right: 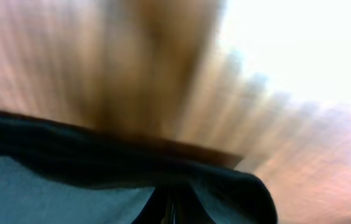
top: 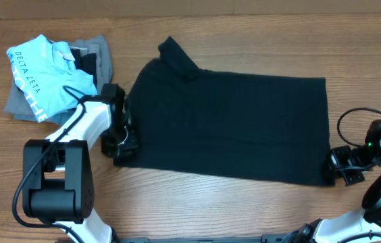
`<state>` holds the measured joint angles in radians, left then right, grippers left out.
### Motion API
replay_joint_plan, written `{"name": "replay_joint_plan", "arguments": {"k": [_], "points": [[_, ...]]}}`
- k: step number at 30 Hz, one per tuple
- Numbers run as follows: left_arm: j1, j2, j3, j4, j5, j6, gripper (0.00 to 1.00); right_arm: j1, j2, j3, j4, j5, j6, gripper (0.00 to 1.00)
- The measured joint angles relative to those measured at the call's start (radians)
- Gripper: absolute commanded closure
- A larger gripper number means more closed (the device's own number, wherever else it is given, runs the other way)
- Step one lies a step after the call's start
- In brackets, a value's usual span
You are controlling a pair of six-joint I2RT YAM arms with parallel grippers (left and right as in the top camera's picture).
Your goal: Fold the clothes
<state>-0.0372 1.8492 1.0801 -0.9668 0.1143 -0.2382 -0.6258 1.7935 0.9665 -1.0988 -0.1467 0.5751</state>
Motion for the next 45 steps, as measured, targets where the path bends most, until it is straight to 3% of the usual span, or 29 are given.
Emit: {"name": "replay_joint_plan", "arguments": {"k": [5, 11, 14, 17, 20, 28, 33, 38, 45], "points": [[0.042, 0.010, 0.020, -0.101, -0.050, -0.003, 0.94, -0.002, -0.062, -0.016, 0.008, 0.087, 0.000, 0.90], [0.058, 0.011, 0.214, -0.206, -0.073, -0.002, 0.82, -0.009, -0.164, 0.085, 0.023, 0.048, -0.051, 0.61], [0.050, 0.005, 0.314, -0.183, -0.032, 0.016, 0.74, -0.009, -0.185, 0.180, 0.082, -0.062, -0.106, 0.54], [0.018, -0.005, 0.394, -0.062, 0.055, 0.053, 0.61, -0.002, -0.193, 0.233, 0.233, -0.188, -0.139, 0.49], [-0.043, -0.010, 0.420, 0.087, 0.126, 0.073, 0.51, 0.023, -0.194, 0.239, 0.367, -0.257, -0.157, 0.47], [-0.214, 0.023, 0.423, 0.340, 0.201, 0.086, 0.46, 0.180, -0.149, 0.242, 0.630, -0.246, -0.172, 0.46], [-0.210, 0.076, 0.447, 0.299, 0.208, 0.085, 0.41, 0.232, 0.067, 0.302, 0.677, -0.191, -0.217, 0.37], [-0.195, 0.077, 0.517, 0.222, 0.208, 0.104, 0.35, 0.226, 0.240, 0.443, 0.595, -0.151, -0.259, 0.30], [-0.190, 0.077, 0.568, 0.212, 0.208, 0.116, 0.32, 0.228, 0.355, 0.569, 0.543, -0.112, -0.291, 0.32]]}}
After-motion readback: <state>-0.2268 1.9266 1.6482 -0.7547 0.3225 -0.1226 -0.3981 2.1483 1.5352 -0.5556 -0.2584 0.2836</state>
